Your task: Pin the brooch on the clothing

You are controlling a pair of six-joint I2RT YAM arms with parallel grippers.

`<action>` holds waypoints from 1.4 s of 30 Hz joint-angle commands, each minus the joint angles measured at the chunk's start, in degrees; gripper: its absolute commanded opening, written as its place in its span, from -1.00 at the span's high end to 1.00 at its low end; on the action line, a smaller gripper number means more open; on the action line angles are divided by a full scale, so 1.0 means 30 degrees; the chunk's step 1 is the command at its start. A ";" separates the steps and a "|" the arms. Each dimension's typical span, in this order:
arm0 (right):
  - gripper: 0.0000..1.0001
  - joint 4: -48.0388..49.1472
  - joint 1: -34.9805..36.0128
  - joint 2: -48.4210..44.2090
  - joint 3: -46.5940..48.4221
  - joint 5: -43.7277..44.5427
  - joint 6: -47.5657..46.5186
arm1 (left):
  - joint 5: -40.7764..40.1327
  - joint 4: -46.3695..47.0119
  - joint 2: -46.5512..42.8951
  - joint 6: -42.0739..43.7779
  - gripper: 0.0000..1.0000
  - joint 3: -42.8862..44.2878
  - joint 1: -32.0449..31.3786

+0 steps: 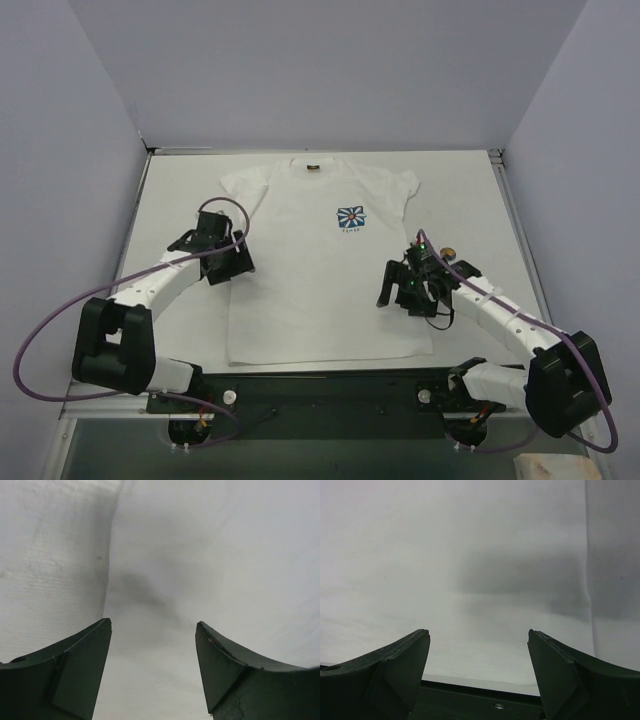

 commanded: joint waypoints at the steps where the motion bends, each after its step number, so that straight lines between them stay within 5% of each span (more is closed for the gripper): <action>1: -0.63 0.0210 -0.0395 0.0652 0.4313 0.1459 -0.1544 | -0.1566 -0.0121 -0.1392 0.0800 -0.57 0.3314 0.0278; 7: -0.61 0.1614 -0.1391 0.3173 0.7452 0.0670 -0.1957 | -0.2858 -0.0619 0.2084 0.1854 -0.58 0.8880 0.0455; 20: -0.60 0.3493 -0.2329 0.4288 0.4909 -0.0913 -0.1458 | -0.0429 -0.2933 1.2637 0.2501 -0.48 2.0918 0.2769; 38: -0.57 0.4812 -0.2973 0.4903 0.2267 -0.1412 -0.0930 | 0.1681 -0.3169 1.7797 0.2178 -0.23 2.3915 0.3004; 42: -0.57 0.4841 -0.3090 0.4962 0.2326 -0.1412 -0.0989 | 0.2030 -0.2878 1.8032 0.2266 -0.02 2.3770 0.2887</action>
